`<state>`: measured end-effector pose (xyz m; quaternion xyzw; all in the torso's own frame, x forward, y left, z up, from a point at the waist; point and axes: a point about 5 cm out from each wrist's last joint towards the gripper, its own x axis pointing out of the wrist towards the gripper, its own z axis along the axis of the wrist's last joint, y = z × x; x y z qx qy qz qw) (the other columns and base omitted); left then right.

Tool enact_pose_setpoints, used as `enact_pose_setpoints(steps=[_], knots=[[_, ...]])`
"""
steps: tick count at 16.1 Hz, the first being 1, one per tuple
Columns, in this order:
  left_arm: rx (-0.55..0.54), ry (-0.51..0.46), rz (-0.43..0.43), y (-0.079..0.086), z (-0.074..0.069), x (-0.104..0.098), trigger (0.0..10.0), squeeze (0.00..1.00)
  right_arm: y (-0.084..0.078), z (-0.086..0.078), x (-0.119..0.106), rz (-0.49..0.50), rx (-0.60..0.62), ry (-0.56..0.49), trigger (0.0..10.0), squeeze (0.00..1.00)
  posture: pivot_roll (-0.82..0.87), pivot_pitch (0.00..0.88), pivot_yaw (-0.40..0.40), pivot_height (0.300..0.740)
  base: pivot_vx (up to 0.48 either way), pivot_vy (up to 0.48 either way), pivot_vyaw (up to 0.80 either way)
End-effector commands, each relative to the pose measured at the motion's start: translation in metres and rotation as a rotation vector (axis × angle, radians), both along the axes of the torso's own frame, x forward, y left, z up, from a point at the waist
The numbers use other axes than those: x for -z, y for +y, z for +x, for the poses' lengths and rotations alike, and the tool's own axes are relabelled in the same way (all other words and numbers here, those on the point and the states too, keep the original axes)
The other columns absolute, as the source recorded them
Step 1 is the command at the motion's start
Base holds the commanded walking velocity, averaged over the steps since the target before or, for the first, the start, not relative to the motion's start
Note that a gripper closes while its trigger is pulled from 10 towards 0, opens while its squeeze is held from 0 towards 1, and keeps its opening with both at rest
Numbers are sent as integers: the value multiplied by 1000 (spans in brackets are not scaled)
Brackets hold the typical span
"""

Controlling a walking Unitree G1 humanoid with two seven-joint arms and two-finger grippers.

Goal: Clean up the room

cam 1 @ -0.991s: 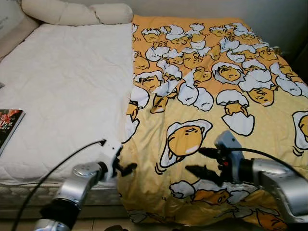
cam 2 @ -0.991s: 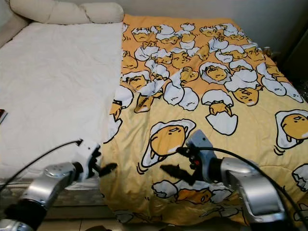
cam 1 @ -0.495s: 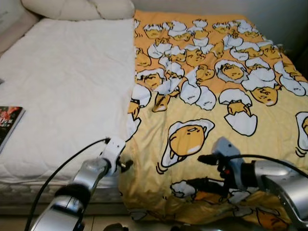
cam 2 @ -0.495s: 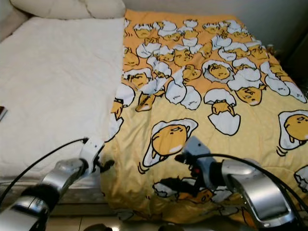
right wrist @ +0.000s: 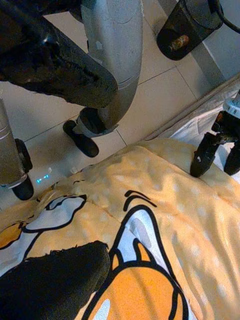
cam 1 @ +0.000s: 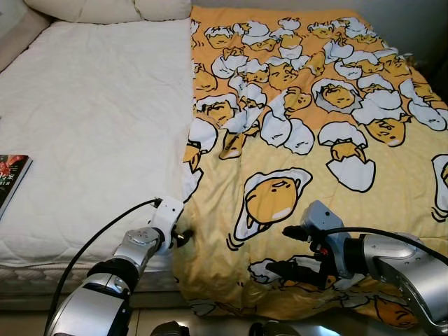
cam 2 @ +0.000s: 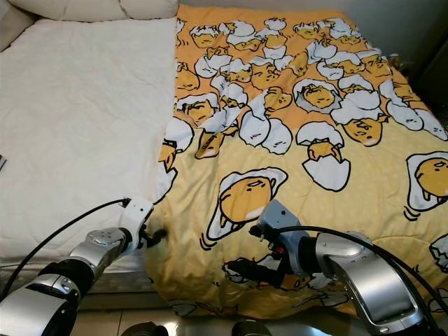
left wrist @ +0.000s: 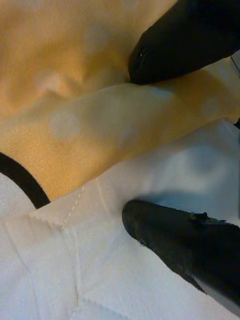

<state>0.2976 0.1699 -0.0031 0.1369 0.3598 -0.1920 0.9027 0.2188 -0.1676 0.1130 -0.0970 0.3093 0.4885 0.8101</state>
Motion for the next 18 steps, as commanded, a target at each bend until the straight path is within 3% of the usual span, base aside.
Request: enact_pose_setpoints(steps=[1, 8, 13, 18], knots=[[1, 33, -3, -2, -5, 5, 0, 0, 1, -1, -2, -1, -7, -6, 10000, 0, -155, 133, 14, 740, 0, 0, 0], [38, 27, -40, -10, -7, 7, 0, 0, 4, -8, 4, 4, -20, 11, 10000, 0, -148, 136, 28, 740, 0, 0, 0], [107, -6, -102, -23, -7, 5, 0, 0, -7, -7, 10, -11, 9, 10, 10000, 0, -137, 123, 41, 740, 0, 0, 0], [117, -54, -155, -18, -9, 2, 0, 0, -3, -10, 11, -5, 24, 0, 10000, 0, -116, 119, 53, 740, 0, 0, 0]])
